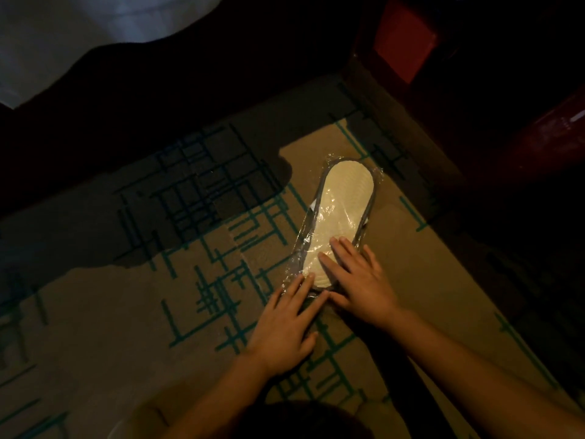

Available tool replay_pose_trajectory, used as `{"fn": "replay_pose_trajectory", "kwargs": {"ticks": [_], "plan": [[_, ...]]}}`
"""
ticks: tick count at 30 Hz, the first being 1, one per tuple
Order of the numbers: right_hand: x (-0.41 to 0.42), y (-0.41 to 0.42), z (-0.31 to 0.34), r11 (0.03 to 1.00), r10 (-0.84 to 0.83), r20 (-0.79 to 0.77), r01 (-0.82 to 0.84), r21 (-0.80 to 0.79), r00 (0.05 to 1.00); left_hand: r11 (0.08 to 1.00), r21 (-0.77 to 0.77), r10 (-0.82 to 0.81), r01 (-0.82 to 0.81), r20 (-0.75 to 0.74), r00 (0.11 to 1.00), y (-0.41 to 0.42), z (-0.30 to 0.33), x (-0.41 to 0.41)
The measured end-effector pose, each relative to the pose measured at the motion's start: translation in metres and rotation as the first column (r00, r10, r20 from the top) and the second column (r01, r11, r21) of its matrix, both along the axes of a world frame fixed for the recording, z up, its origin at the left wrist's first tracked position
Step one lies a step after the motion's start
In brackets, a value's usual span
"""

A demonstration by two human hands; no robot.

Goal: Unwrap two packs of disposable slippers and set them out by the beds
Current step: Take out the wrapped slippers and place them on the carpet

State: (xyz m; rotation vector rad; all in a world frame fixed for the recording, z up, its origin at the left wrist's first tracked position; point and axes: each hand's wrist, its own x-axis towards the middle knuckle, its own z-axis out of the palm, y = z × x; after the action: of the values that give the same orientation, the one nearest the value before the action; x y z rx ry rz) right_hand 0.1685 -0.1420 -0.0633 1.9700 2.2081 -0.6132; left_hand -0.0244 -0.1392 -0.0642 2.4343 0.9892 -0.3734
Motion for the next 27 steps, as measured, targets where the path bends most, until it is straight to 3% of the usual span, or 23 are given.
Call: {"fn": "replay_pose_trajectory", "kwargs": {"ticks": [4, 8, 11, 15, 17, 18, 19, 20, 21, 22, 23, 24, 25, 26, 27], "plan": [[0.011, 0.000, 0.006, 0.998, -0.024, 0.010, 0.025, -0.052, 1.000, 1.000, 0.004, -0.004, 0.004, -0.103, 0.995, -0.015, -0.010, -0.018], [0.006, 0.003, 0.007, 0.998, -0.032, -0.016, 0.031, -0.059, 0.999, 1.000, 0.030, 0.006, -0.005, -0.042, 0.999, -0.017, -0.008, -0.022], [0.002, 0.003, 0.007, 1.000, 0.005, -0.020, -0.005, 0.008, 1.000, 0.997, -0.076, 0.029, -0.035, -0.078, 0.996, -0.022, 0.003, -0.012], [0.002, -0.002, 0.002, 0.990, 0.090, -0.062, -0.083, 0.111, 0.994, 1.000, 0.000, 0.012, -0.013, 0.142, 0.990, -0.037, 0.010, 0.000], [0.001, -0.007, 0.005, 0.990, 0.060, -0.114, -0.044, 0.134, 0.992, 0.992, 0.066, 0.078, -0.108, 0.350, 0.934, -0.038, 0.009, 0.001], [-0.002, -0.012, 0.009, 0.990, 0.000, -0.160, 0.023, 0.140, 0.987, 0.975, 0.021, 0.191, -0.222, 0.432, 0.881, -0.035, 0.012, 0.002], [-0.005, -0.019, 0.014, 0.980, -0.110, -0.230, 0.145, 0.139, 0.967, 0.919, -0.071, 0.372, -0.388, 0.484, 0.792, -0.029, 0.018, 0.006], [-0.010, -0.028, 0.019, 0.945, -0.257, -0.330, 0.308, 0.112, 0.908, 0.798, -0.222, 0.591, -0.561, 0.474, 0.653, -0.022, 0.021, 0.010], [-0.018, -0.037, 0.027, 0.874, -0.427, -0.450, 0.486, 0.017, 0.784, 0.600, -0.391, 0.792, -0.698, 0.416, 0.448, -0.012, 0.025, 0.015], [-0.026, -0.044, 0.033, 0.761, -0.601, -0.547, 0.626, -0.168, 0.584, 0.359, -0.548, 0.927, -0.755, 0.301, 0.223, -0.002, 0.024, 0.019], [-0.034, -0.047, 0.036, 0.593, -0.748, -0.594, 0.701, -0.397, 0.297, 0.167, -0.650, 0.982, -0.741, 0.177, 0.066, 0.009, 0.020, 0.022], [-0.041, -0.049, 0.033, 0.393, -0.829, -0.560, 0.689, -0.609, -0.022, 0.077, -0.686, 0.995, -0.724, 0.101, 0.010, 0.018, 0.015, 0.022], [-0.044, -0.050, 0.030, 0.217, -0.832, -0.467, 0.599, -0.771, -0.299, 0.062, -0.690, 0.998, -0.721, 0.064, 0.024, 0.025, 0.011, 0.022], [-0.046, -0.049, 0.026, 0.107, -0.786, -0.371, 0.483, -0.869, -0.494, 0.076, -0.692, 0.997, -0.718, 0.046, 0.062, 0.031, 0.007, 0.022], [-0.047, -0.047, 0.024, 0.049, -0.741, -0.297, 0.393, -0.918, -0.602, 0.085, -0.689, 0.995, -0.719, 0.021, 0.098, 0.035, 0.007, 0.023]]}}
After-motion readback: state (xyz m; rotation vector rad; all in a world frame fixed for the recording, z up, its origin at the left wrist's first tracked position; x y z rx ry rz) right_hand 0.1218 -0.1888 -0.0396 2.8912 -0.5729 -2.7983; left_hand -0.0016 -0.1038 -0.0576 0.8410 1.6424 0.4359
